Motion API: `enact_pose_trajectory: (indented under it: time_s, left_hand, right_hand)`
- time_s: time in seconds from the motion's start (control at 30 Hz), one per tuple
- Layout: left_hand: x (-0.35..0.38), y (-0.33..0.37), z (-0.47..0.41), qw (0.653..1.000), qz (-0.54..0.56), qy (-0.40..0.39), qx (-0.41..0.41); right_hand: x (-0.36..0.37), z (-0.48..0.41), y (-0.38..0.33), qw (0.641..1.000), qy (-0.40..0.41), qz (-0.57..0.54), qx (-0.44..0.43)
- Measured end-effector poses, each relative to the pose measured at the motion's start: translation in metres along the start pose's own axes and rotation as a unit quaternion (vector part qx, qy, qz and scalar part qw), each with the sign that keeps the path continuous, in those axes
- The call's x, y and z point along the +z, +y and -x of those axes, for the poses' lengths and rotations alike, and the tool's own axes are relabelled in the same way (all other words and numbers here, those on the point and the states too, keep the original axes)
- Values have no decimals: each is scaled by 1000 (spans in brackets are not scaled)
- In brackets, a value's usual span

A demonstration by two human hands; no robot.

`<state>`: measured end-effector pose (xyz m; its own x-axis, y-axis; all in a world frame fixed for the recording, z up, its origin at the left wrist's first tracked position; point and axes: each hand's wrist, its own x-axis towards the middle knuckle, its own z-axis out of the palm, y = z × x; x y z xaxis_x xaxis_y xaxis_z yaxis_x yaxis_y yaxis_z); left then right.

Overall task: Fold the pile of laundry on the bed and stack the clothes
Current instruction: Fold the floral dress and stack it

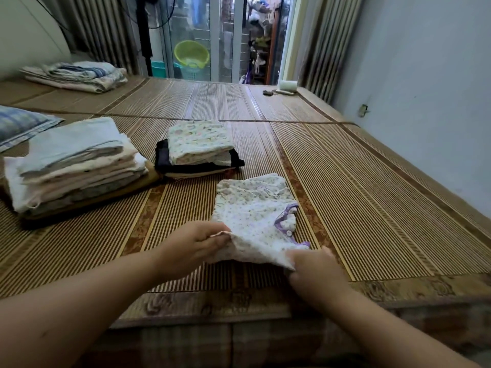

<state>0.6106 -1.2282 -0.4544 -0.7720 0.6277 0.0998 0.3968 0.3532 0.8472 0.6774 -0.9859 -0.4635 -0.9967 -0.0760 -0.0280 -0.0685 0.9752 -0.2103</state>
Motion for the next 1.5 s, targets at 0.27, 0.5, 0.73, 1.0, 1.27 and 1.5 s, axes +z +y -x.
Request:
enact_pose_trajectory:
  time_s: [0.27, 0.5, 0.73, 1.0, 1.27, 1.5]
  left_hand:
    - [-8, 3, 16, 965, 229, -6, -124]
    - [-1, -2, -23, 918, 284, 139, -240]
    - [4, -15, -37, 972, -82, 136, -171]
    - [-9, -48, 9, 840, -508, -189, 25]
    - [10, -43, 2, 863, -473, -176, -14]
    - [-6, -20, 6, 984, -131, -49, -109]
  right_hand:
    - [-49, -10, 46, 880, -139, -450, 64]
    - [-38, -55, 29, 843, -38, -511, 165]
    - [-15, -64, 24, 980, 78, -179, 32]
    - [9, -36, 50, 972, -192, -2, -132]
    - [15, -32, 74, 988, -33, -36, -145]
    - [-6, -27, 60, 940, 4, -339, -16]
